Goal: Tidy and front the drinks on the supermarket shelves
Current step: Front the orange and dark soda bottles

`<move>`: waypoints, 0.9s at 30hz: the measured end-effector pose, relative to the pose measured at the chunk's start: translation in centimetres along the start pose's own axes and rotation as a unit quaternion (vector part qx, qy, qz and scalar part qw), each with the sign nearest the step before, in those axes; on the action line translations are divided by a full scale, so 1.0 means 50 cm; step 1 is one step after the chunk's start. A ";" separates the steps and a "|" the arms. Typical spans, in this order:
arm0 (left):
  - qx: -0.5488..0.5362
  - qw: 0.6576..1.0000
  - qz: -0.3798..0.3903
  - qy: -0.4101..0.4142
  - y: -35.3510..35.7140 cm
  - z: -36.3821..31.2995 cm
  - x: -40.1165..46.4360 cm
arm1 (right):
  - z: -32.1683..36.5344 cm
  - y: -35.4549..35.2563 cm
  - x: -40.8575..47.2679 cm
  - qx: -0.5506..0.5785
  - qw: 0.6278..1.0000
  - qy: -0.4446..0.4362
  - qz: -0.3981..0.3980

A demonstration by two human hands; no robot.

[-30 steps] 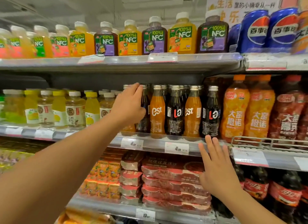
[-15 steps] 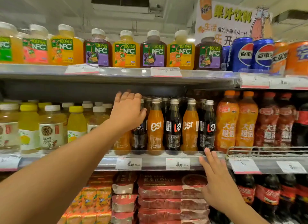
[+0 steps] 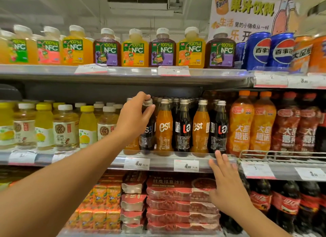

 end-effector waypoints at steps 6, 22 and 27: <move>-0.084 0.996 -0.031 0.027 -0.053 -0.089 0.007 | 0.043 -0.101 -0.009 0.204 0.979 0.001 -0.007; -0.162 0.984 0.065 0.031 0.130 -0.231 -0.090 | 0.087 -0.257 -0.014 0.372 0.924 0.016 -0.087; -0.194 0.972 0.129 0.005 0.177 -0.259 -0.069 | 0.024 -0.248 -0.016 0.421 0.901 0.031 -0.103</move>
Point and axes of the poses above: each hand's wrist, its own x-axis towards the middle knuckle, its own y-axis out of the palm, z = x × y, the point moved 5 cm from there along x, towards the middle knuckle, and after that the axes turned 5 degrees about -x, right-handed, at the moved point
